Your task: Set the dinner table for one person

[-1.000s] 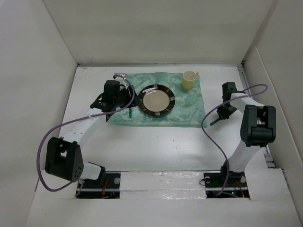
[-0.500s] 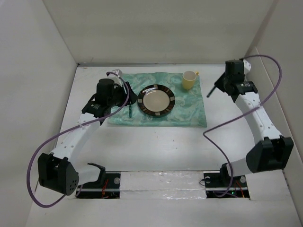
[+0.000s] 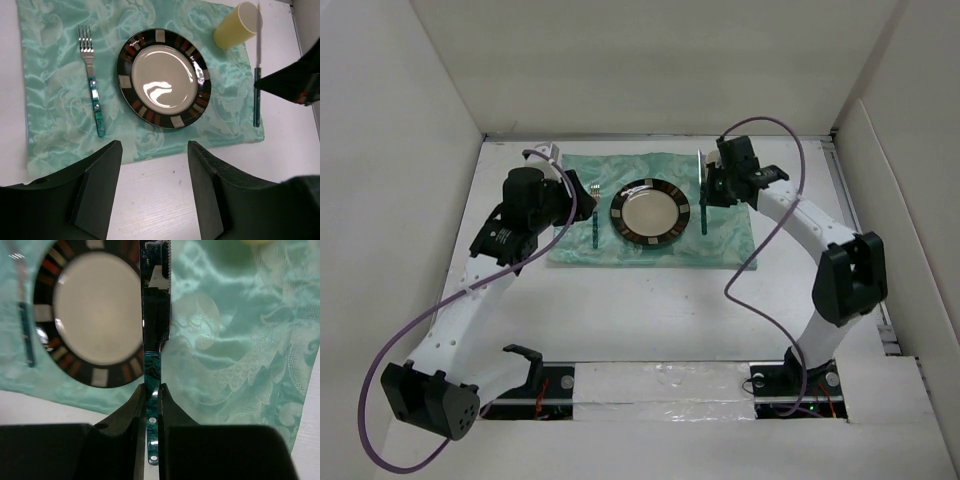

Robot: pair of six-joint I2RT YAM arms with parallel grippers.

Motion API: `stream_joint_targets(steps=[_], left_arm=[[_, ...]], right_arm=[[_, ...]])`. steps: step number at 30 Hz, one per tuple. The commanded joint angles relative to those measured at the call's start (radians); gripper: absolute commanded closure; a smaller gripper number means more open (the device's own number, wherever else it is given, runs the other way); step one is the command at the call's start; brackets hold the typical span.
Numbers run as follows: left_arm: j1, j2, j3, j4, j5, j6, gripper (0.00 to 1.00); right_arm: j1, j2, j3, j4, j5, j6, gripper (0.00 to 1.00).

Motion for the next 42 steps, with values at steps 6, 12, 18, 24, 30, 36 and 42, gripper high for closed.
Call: stream_joint_targets(steps=[6, 12, 18, 24, 30, 36, 42], left_arm=[[0.007, -0.07, -0.025, -0.067, -0.027, -0.003, 0.48], [0.007, -0.093, -0.042, -0.075, -0.024, -0.024, 0.48], [0.007, -0.098, -0.045, -0.084, -0.034, -0.021, 0.48], [0.007, -0.103, -0.05, -0.082, -0.044, -0.017, 0.48], [0.007, -0.086, -0.053, -0.059, -0.033, -0.021, 0.48], [0.007, -0.084, -0.063, -0.041, -0.034, -0.023, 0.48], [0.007, -0.054, -0.08, -0.035, -0.019, -0.015, 0.46]], right_arm=[[-0.037, 0.153, 0.062, -0.029, -0.027, -0.1, 1.0], [-0.069, 0.269, 0.09, -0.041, -0.047, -0.073, 1.0], [-0.069, 0.327, 0.09, -0.024, -0.024, -0.039, 1.0], [-0.048, 0.338, 0.08, -0.01, -0.018, -0.028, 1.0], [-0.038, 0.341, 0.093, -0.007, -0.004, -0.025, 1.0], [-0.038, 0.368, 0.122, -0.021, -0.003, -0.026, 1.0], [-0.038, 0.364, 0.16, -0.058, 0.037, -0.022, 0.68]])
